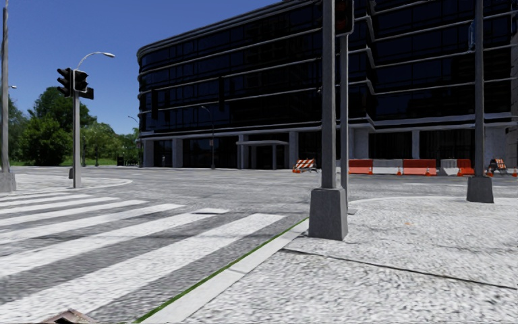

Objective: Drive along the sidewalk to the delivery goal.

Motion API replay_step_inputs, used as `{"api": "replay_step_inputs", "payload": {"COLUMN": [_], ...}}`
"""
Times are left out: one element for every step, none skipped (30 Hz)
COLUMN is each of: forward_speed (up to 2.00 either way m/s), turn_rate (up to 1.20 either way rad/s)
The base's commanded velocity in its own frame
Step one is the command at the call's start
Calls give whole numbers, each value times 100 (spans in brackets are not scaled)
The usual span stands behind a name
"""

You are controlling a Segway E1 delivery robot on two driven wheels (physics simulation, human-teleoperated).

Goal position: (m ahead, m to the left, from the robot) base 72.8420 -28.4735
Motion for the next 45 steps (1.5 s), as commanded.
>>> {"api": "replay_step_inputs", "payload": {"forward_speed": [200,200,200,200,200,200,200,200,200,200,200,199,188,188,181,171,164,157,157,149,141,141,139,138,138,137,137,135,135,135,135,135,135,135,135,133,132,132,132,131,130,130,130,129,129], "turn_rate": [94,94,94,94,94,94,94,94,94,94,94,94,94,94,93,93,92,89,89,88,88,88,88,88,88,84,84,83,82,82,82,82,71,0,0,0,0,0,0,0,0,0,0,0,0]}}
